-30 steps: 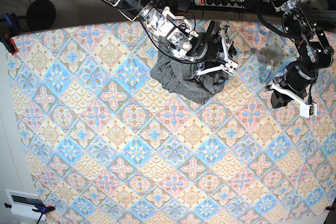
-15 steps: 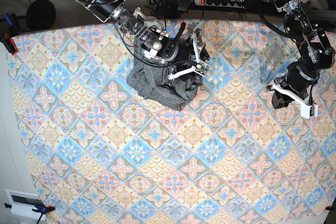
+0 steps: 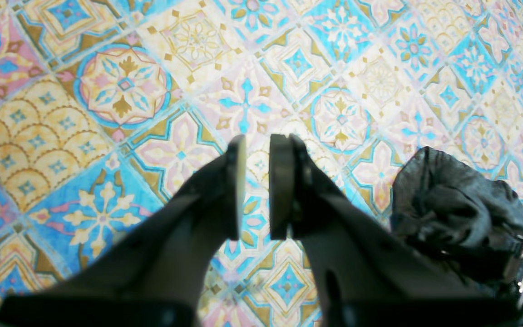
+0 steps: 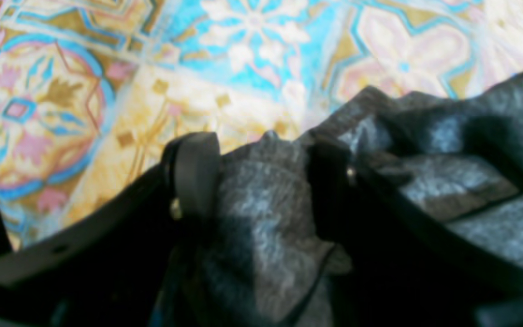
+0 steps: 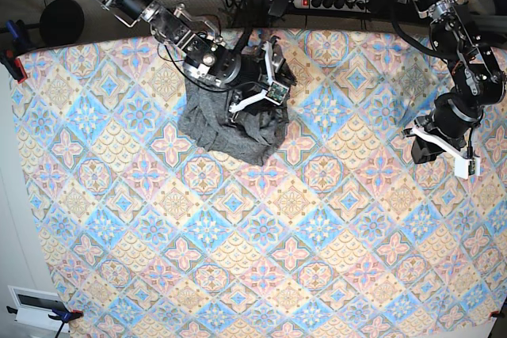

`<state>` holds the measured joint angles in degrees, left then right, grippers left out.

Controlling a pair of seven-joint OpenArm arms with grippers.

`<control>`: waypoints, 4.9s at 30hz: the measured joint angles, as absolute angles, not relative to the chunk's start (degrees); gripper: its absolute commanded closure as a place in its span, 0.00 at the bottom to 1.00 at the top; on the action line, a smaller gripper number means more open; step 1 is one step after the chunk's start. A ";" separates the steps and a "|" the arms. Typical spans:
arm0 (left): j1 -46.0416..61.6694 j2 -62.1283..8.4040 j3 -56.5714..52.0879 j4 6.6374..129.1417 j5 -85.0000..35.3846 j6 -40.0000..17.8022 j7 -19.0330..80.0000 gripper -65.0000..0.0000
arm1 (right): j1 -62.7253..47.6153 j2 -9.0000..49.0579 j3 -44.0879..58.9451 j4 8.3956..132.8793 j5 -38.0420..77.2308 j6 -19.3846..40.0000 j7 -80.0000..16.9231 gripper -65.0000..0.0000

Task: Layout the t-shirt on the table in an organized manner, then fold the t-shirt properly
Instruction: 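Drag the grey shirt bundle with the right gripper toward the right arm's base, then carry the shirt bundle with the right gripper to the table corner, then lower the shirt at the table corner and open the right gripper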

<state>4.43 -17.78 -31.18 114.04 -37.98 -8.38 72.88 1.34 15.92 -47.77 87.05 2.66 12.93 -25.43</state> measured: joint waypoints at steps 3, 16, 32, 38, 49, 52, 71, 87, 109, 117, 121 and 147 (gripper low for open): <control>4.47 -17.78 -31.18 114.04 -37.95 -8.38 72.90 0.86 | 1.43 17.50 -47.83 87.13 3.22 13.43 -24.16 0.52; 4.45 -17.76 -31.14 114.04 -37.98 -8.38 72.90 0.86 | -0.97 23.11 -40.03 87.68 5.48 15.25 -21.67 0.52; 4.62 -17.78 -31.14 114.04 -37.98 -8.38 72.93 0.86 | -0.78 33.34 -39.46 87.96 8.12 14.57 -19.03 0.52; 4.67 -17.78 -31.14 114.04 -37.95 -8.38 73.32 0.86 | -0.82 38.06 -39.48 87.96 8.19 13.91 -16.10 0.52; 4.95 -17.76 -31.14 114.04 -37.95 -8.38 73.32 0.86 | -4.38 43.92 -39.07 87.96 7.27 11.29 -10.26 0.52; 4.91 -17.76 -31.11 114.04 -38.00 -8.38 73.30 0.86 | -5.72 45.30 -38.76 87.92 6.50 10.50 -8.58 0.52; 5.56 -17.47 -31.07 114.04 -38.39 -8.38 73.28 0.86 | -8.08 46.72 -30.20 80.68 7.33 15.46 0.84 0.52; 5.54 -17.45 -31.03 114.04 -38.44 -8.40 73.30 0.86 | -7.55 47.05 -25.39 66.11 7.77 15.18 16.75 0.52; 5.58 -17.45 -31.05 114.04 -38.19 -8.38 73.32 0.86 | -8.86 47.62 -24.99 64.71 -3.86 10.85 23.99 0.52; 6.42 -17.45 -31.05 114.04 -38.19 -8.38 73.34 0.86 | -8.86 47.64 -24.99 64.71 -5.89 10.48 24.18 0.52; 6.37 -17.43 -31.03 114.04 -38.22 -8.38 73.32 0.86 | -9.87 47.44 -23.31 64.71 -14.24 8.73 27.51 0.52; 6.02 -17.32 -28.86 106.41 -38.57 -8.38 72.86 0.86 | -15.57 47.20 -12.25 64.75 -28.29 6.70 25.78 0.52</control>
